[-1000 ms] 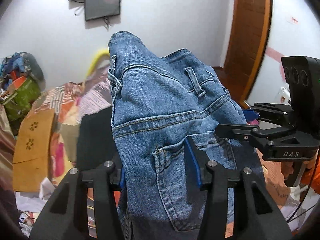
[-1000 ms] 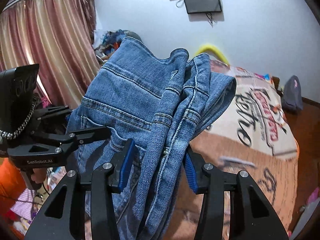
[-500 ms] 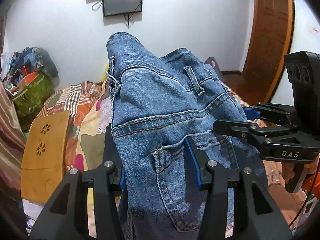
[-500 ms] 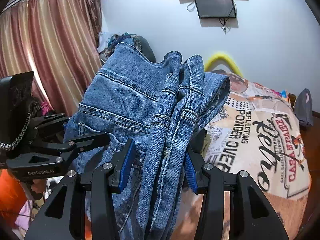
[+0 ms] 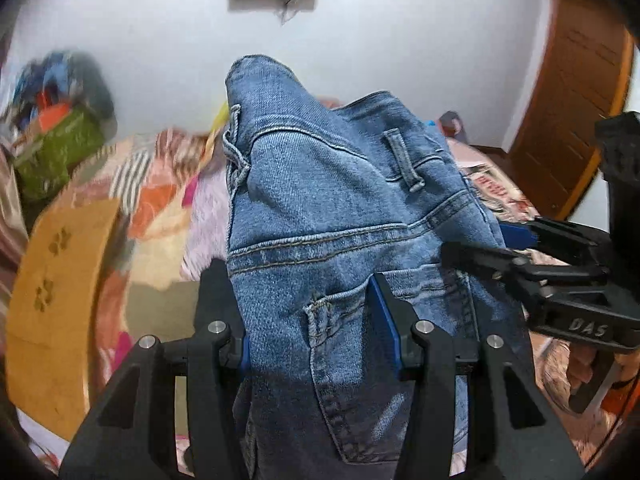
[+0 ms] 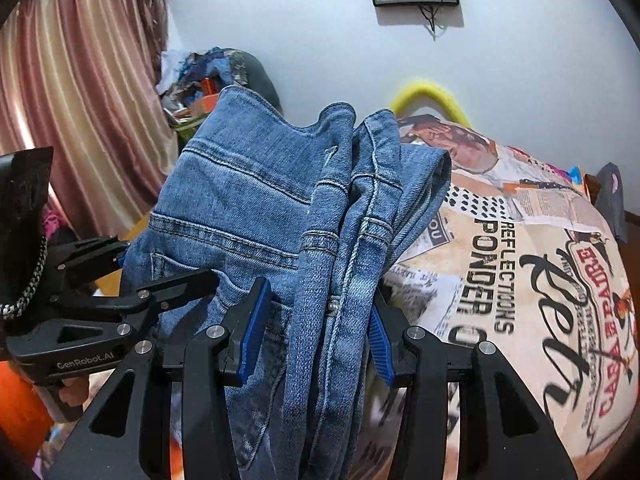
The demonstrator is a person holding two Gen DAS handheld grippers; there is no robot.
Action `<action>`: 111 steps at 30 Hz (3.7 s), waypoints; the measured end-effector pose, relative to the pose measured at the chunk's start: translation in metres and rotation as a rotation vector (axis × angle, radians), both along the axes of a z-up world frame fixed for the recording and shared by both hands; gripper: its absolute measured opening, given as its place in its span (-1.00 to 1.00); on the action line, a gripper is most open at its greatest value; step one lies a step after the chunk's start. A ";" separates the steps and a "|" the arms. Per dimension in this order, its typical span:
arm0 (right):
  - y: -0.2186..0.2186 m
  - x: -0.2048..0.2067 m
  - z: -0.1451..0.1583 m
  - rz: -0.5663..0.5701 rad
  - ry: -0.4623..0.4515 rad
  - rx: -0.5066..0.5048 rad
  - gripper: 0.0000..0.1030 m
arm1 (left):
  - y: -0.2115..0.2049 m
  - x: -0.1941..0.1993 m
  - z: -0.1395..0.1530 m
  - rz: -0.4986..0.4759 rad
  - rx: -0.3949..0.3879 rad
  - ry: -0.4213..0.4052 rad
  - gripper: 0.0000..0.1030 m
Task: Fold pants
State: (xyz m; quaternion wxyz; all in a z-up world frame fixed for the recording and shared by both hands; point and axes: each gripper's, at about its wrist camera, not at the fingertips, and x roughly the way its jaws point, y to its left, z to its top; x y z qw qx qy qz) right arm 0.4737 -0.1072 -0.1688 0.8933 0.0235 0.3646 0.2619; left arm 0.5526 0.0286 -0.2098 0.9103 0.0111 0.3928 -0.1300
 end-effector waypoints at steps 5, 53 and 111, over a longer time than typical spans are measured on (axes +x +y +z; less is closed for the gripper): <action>0.004 0.018 -0.026 -0.018 0.054 -0.036 -0.17 | 0.016 0.019 -0.040 0.109 0.046 0.074 -0.05; -0.072 -0.382 0.191 -0.069 -0.533 0.170 0.47 | -0.032 -0.463 0.211 0.146 -0.070 -0.623 0.61; -0.073 -0.399 0.175 -0.156 -0.531 0.129 0.99 | -0.030 -0.462 0.184 0.170 -0.060 -0.606 0.94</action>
